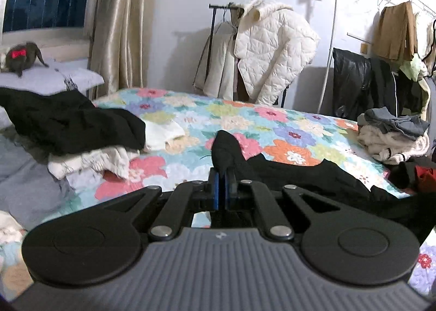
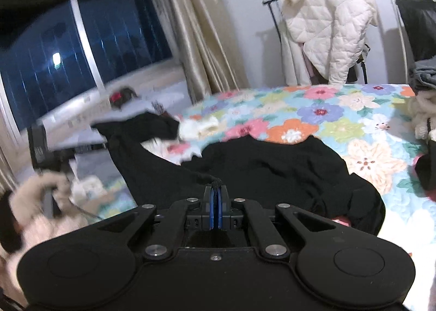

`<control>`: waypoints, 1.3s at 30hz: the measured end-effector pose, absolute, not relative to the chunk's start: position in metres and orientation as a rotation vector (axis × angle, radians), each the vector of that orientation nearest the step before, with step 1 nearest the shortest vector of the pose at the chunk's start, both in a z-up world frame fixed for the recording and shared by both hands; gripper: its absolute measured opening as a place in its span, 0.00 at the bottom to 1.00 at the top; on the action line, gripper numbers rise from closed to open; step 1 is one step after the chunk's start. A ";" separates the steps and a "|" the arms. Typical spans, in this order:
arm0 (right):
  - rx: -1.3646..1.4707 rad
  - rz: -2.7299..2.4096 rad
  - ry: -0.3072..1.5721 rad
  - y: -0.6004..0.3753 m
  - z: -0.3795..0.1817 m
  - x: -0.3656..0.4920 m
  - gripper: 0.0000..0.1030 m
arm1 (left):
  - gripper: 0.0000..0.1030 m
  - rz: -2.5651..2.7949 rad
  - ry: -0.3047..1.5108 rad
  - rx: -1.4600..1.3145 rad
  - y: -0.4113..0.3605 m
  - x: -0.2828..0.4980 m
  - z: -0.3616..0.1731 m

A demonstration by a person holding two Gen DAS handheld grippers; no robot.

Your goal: Fold clothes

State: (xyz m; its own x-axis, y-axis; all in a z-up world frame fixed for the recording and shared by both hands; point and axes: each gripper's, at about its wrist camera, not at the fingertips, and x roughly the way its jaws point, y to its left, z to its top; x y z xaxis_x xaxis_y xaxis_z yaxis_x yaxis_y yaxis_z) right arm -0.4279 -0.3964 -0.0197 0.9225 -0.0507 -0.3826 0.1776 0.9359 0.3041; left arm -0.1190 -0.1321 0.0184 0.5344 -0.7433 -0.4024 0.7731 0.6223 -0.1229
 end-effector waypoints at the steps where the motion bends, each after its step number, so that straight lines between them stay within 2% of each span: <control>1: 0.338 -0.121 0.397 -0.399 -0.021 -0.422 0.03 | 0.03 -0.912 0.457 0.082 -0.139 -0.116 0.016; 6: 0.252 -0.143 0.462 -0.429 -0.010 -0.385 0.03 | 0.03 -0.963 0.457 0.170 -0.195 -0.095 0.017; 11: 0.271 -0.251 0.421 -0.506 0.007 -0.350 0.03 | 0.04 -0.965 0.420 0.124 -0.267 -0.047 0.035; 13: 0.331 -0.286 0.392 -0.542 0.005 -0.337 0.07 | 0.10 -0.995 0.468 0.118 -0.298 -0.021 0.028; 14: 0.378 -0.302 0.365 -0.561 -0.004 -0.332 0.16 | 0.30 -0.975 0.518 0.118 -0.312 -0.008 0.017; 15: 0.416 -0.349 0.348 -0.572 -0.016 -0.330 0.42 | 0.56 -0.934 0.568 0.116 -0.320 0.002 0.003; 16: 0.464 -0.416 0.356 -0.580 -0.032 -0.330 0.49 | 0.59 -0.897 0.610 0.110 -0.325 0.009 -0.014; 20: 0.543 -0.489 0.516 -0.573 -0.089 -0.335 0.49 | 0.59 -0.857 0.768 0.179 -0.317 0.018 -0.076; 23: 0.550 -0.448 0.655 -0.559 -0.101 -0.334 0.49 | 0.59 -0.838 0.782 0.250 -0.299 0.014 -0.076; 26: 0.605 -0.394 0.623 -0.549 -0.091 -0.336 0.49 | 0.60 -0.818 0.775 0.232 -0.285 0.012 -0.056; 29: 0.695 -0.365 0.586 -0.539 -0.084 -0.340 0.50 | 0.61 -0.834 0.842 0.160 -0.274 0.011 -0.043; 33: 0.866 -0.361 0.565 -0.522 -0.091 -0.360 0.57 | 0.61 -0.845 0.989 0.122 -0.252 -0.005 -0.055; 39: 1.127 -0.343 0.564 -0.502 -0.126 -0.388 0.58 | 0.61 -0.889 1.208 -0.086 -0.225 -0.013 -0.086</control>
State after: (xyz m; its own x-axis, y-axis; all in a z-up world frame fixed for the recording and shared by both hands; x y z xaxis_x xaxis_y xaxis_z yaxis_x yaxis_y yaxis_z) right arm -0.3882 -0.5024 -0.1257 0.8117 0.0216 -0.5837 0.5282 0.3996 0.7492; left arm -0.0126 -0.2247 -0.0858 0.0709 -0.6332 -0.7708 0.5476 0.6706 -0.5005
